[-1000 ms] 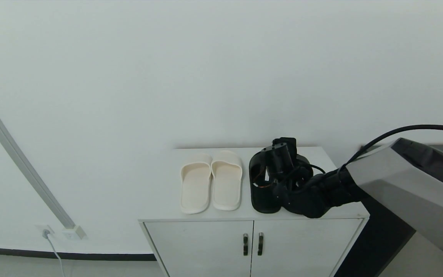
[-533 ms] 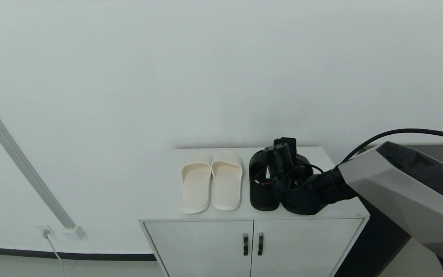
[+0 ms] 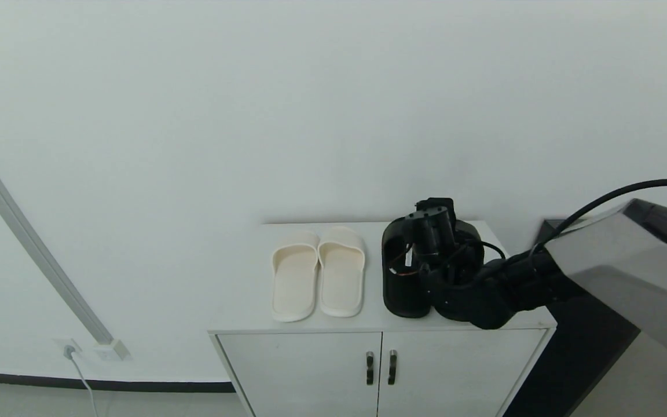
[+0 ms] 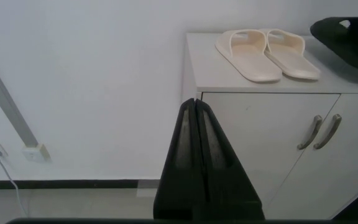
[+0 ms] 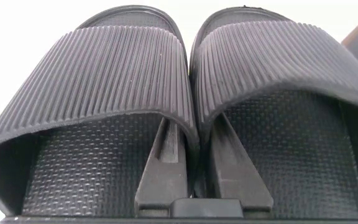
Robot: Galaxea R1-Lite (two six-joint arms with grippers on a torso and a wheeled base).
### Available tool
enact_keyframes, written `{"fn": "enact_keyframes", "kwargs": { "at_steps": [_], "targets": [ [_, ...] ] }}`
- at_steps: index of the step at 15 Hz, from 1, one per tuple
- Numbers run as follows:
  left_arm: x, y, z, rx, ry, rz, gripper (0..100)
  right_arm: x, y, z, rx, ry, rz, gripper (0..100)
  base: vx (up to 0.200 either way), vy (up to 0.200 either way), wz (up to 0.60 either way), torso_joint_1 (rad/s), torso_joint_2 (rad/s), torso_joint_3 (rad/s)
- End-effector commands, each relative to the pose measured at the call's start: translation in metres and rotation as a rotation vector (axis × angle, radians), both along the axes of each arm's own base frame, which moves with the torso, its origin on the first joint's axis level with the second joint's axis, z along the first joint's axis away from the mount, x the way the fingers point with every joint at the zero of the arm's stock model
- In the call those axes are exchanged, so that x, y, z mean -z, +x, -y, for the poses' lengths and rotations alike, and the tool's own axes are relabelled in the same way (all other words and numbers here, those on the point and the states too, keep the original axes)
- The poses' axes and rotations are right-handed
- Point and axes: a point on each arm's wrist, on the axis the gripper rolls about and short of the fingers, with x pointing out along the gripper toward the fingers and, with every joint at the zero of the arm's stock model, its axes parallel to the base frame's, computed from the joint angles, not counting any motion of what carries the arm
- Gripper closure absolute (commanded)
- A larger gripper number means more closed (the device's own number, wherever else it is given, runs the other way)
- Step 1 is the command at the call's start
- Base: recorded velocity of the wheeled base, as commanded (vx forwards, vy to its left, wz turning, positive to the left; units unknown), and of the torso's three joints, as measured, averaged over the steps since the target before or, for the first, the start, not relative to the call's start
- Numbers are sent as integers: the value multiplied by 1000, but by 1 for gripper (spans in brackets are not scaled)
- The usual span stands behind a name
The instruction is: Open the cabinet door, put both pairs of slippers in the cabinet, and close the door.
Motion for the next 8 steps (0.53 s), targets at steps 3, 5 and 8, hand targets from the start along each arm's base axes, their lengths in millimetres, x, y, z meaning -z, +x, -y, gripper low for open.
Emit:
{"fn": "enact_keyframes", "kwargs": {
  "at_steps": [3,5,8],
  "targets": [
    [0,0,0,0,0,-1,100,-55,-92,37,-340,-49,37,100,0,0,0,0,0,0],
    [0,0,0,1,0,1,100,-59,-119,55,-492,-31,4,100,0,0,0,0,0,0],
    [0,0,0,1,0,1,100,-55,-170,95,-787,29,-150,100,0,0,0,0,0,0]
  ]
}}
